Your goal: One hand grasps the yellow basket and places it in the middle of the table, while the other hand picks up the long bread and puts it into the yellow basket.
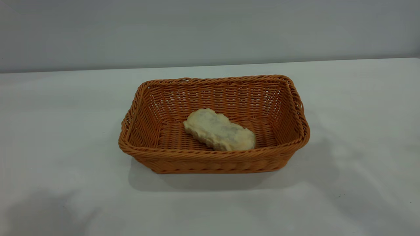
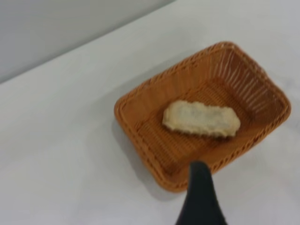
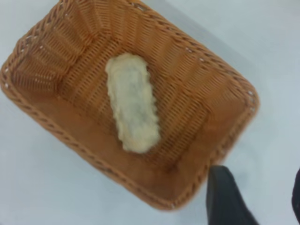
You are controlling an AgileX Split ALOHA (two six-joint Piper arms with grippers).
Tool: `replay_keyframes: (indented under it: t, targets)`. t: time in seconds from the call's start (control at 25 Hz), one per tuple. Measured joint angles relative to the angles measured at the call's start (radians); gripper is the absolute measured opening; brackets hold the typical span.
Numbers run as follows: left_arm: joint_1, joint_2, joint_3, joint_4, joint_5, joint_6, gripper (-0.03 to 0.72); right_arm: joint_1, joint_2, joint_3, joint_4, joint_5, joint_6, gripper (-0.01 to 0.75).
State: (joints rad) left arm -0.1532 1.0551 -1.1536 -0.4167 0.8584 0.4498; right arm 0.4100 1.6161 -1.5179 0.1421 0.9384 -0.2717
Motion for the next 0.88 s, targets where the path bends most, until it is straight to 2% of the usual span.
replay_keyframes:
  t: [0.24,0.64,0.88]
  targets:
    - [0.000,-0.178,0.146,0.019,-0.008,-0.028,0.583,-0.035,-0.134,0.000,-0.006,0.114,0.004,0.366]
    - [0.000,-0.524,0.344,0.019,0.034,-0.050,0.583,-0.037,-0.347,0.000,-0.034,0.280,0.056,0.362]
    - [0.000,-0.738,0.466,0.019,0.069,-0.093,0.583,-0.039,-0.491,0.000,-0.038,0.298,0.075,0.362]
